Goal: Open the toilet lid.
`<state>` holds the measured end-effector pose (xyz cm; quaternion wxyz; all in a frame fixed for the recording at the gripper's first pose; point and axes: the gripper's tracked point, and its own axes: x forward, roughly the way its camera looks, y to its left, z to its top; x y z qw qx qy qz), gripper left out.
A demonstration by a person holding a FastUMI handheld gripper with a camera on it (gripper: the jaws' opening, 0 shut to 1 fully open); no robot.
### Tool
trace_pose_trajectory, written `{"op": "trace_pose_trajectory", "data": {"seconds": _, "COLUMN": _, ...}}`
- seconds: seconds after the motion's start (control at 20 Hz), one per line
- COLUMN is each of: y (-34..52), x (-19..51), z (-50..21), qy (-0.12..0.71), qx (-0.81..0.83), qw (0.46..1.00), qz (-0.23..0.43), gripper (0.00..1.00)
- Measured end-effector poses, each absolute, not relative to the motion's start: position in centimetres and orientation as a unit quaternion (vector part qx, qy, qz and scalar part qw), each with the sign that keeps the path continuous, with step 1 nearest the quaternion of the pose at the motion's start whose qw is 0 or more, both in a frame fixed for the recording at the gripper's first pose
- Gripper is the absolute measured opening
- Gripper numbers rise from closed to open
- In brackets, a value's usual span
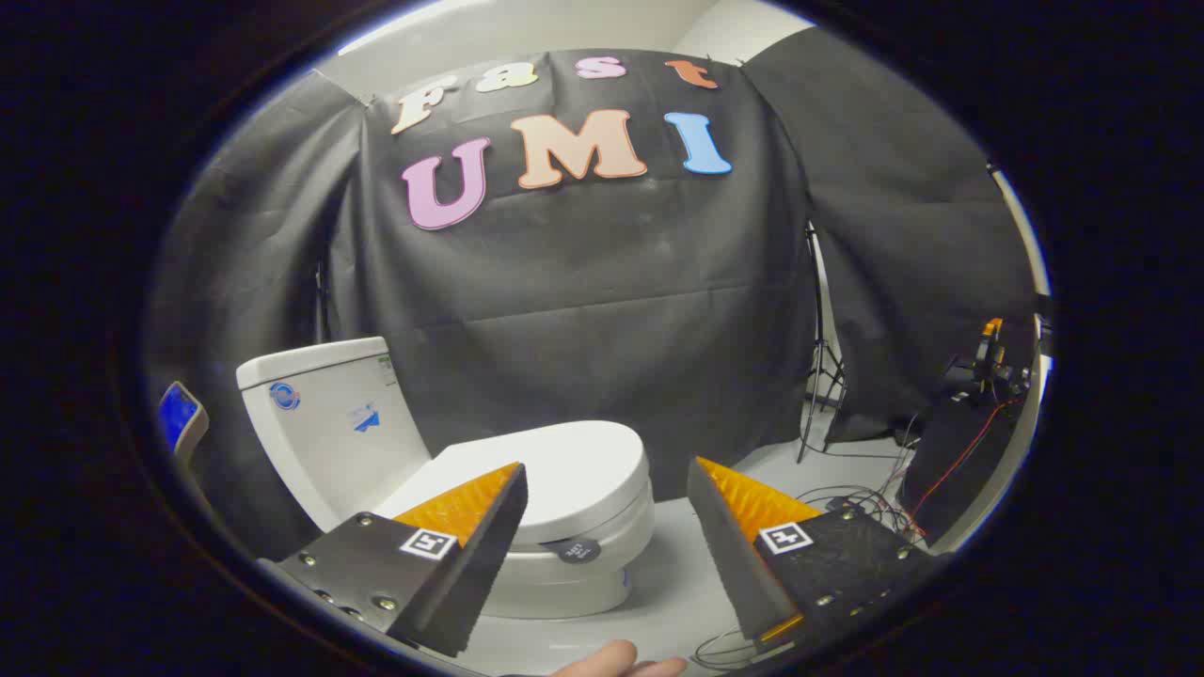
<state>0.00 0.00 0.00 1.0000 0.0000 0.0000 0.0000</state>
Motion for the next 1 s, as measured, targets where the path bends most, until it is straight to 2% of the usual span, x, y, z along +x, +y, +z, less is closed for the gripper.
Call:
{"op": "trace_pose_trajectory", "data": {"seconds": 0.45, "y": -0.7, "x": 0.5, "z": -0.7, "qy": 0.001, "qx": 0.011, "qw": 1.000, "qz": -0.019, "gripper": 1.00}}
{"op": "trace_pose_trajectory", "data": {"seconds": 1.0, "y": 0.7, "x": 1.7, "z": -0.6, "qy": -0.009, "qx": 0.030, "qw": 0.999, "qz": 0.008, "gripper": 1.00}}
